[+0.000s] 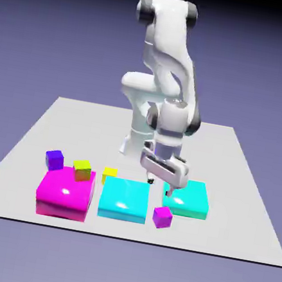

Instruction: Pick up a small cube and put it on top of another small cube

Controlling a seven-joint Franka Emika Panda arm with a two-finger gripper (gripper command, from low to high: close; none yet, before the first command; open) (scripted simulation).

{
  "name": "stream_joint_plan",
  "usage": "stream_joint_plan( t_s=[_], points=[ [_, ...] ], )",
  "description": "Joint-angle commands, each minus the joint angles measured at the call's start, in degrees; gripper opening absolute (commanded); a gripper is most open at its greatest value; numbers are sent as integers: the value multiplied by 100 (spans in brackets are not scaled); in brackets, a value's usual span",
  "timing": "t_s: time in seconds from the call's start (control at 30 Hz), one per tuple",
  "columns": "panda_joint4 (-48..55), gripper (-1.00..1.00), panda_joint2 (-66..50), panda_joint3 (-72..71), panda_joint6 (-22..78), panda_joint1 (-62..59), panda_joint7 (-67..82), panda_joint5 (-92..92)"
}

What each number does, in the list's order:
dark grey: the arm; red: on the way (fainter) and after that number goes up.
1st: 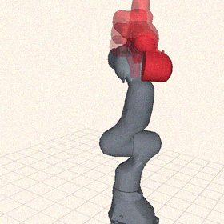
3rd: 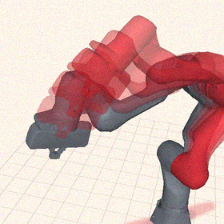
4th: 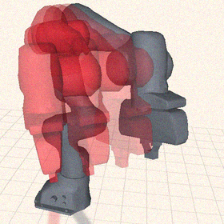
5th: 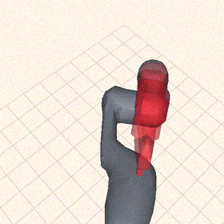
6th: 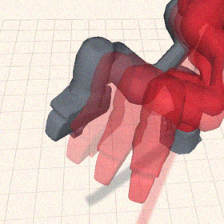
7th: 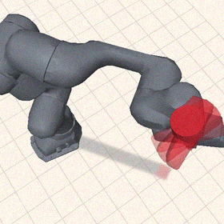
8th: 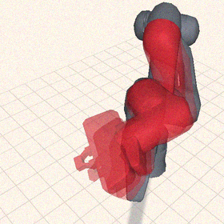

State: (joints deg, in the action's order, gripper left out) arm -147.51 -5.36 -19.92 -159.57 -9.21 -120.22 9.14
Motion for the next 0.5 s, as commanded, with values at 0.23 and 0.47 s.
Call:
stream_joint_plan(
  t_s=[0.23,0.47],
  points=[
    [291,0,-820,-430,311,-219,-1678,197],
    [562,-100,-1990,571,-585,601,-2338,1077]
  ],
)
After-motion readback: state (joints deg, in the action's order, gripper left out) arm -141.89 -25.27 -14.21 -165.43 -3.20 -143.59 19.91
